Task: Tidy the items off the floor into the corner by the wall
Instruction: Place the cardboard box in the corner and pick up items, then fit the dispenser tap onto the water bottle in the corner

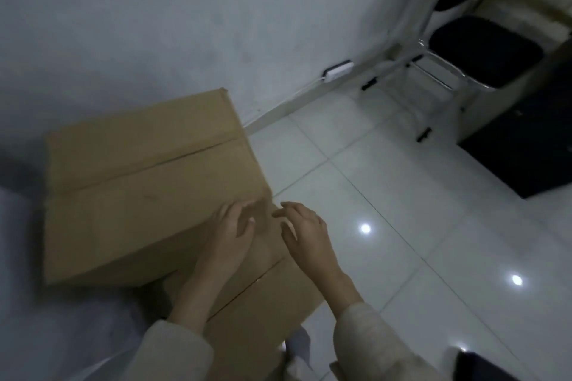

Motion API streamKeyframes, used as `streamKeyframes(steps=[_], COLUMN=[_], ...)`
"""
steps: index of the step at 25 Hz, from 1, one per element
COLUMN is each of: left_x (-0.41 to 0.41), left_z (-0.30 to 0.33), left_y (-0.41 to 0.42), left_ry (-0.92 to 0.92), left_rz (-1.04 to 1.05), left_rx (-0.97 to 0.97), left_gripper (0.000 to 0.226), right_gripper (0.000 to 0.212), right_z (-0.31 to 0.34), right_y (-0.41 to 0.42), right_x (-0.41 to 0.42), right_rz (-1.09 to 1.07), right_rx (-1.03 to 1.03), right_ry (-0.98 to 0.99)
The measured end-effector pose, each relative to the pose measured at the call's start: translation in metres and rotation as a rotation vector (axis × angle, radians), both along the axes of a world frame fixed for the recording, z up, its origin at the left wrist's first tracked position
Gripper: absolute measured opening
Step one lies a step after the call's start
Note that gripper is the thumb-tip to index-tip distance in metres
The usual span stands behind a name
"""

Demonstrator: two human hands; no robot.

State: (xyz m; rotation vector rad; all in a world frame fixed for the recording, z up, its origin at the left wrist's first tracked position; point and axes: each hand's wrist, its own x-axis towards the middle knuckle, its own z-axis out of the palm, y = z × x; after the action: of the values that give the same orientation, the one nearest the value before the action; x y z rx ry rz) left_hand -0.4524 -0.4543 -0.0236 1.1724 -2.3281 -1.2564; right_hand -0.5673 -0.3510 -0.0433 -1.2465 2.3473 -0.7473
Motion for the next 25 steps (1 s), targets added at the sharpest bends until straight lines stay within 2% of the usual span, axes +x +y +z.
streamKeyframes(steps=[5, 7, 11, 18, 25], left_x=[-0.012, -0.024, -0.048, -0.043, 0.013], left_z=[0.017, 0.027, 0.06, 0.115, 0.143], left_y=[0.068, 0.109, 0.212, 0.441, 0.618], left_ry=[0.035, 0.032, 0.031, 0.047, 0.013], left_rz=[-0.292, -0.401, -0.667, -1.083, -1.44], left_rx=[0.172, 0.241, 0.232, 0.22, 0.226], left_gripper=[0.029, 0.016, 0.027, 0.031, 0.026], right_gripper=[0.027, 0.027, 0.03, 0.028, 0.039], right_z=[0.01, 0.02, 0.051, 0.103, 0.15], right_y=[0.127, 0.196, 0.341, 0.579, 0.727], right_x=[0.013, 0.024, 0.053, 0.169, 0.318], right_rz=[-0.44, -0.619, -0.909, -1.397, -1.831], right_rx=[-0.164, -0.213, -0.254, -0.351, -0.44], right_ry=[-0.169, -0.215, -0.256, -0.208, -0.057])
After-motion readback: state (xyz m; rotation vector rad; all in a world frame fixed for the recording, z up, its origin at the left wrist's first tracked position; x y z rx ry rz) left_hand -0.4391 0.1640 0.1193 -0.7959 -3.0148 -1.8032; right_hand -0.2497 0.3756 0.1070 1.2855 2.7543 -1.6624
